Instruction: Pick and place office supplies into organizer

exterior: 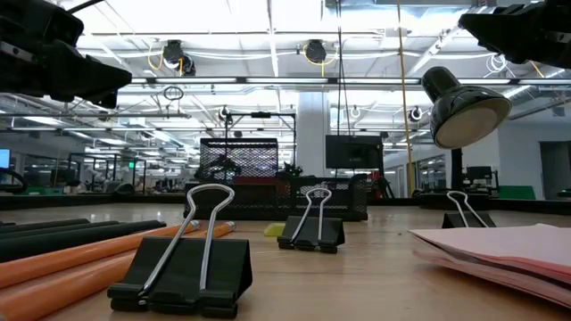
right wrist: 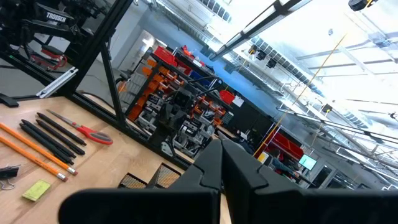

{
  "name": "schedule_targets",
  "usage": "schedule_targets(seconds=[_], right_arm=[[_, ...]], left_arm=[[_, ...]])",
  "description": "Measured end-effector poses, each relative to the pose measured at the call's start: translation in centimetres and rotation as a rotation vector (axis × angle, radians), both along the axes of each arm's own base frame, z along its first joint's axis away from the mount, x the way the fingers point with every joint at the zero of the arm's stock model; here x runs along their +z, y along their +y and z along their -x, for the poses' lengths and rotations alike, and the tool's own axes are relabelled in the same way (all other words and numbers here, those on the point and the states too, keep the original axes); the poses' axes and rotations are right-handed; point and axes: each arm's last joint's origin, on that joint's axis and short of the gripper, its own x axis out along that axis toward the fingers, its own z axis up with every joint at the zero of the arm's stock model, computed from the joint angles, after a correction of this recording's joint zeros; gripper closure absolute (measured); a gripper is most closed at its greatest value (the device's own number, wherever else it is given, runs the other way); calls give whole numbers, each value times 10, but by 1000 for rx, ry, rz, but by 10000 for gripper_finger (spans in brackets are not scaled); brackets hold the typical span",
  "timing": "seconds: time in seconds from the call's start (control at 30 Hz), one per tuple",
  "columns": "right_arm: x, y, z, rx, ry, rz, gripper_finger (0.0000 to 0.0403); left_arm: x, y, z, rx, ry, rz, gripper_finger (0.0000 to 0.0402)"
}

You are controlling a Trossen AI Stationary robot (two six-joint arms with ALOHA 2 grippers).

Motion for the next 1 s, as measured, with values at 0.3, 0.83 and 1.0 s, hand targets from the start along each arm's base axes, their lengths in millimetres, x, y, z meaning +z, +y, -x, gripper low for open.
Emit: schedule_targets(seconds=[0.3, 0.83, 1.0], right_arm=[[0, 0, 0, 0, 1, 0, 403], [0, 0, 0, 19, -1, -73, 403], [1, 0, 0, 67, 5, -257, 403]], left_arm=[[0, 0, 0, 0, -5, 1, 360], [8, 0, 0, -1, -79, 23, 360], [8, 0, 0, 0, -79, 36, 360]])
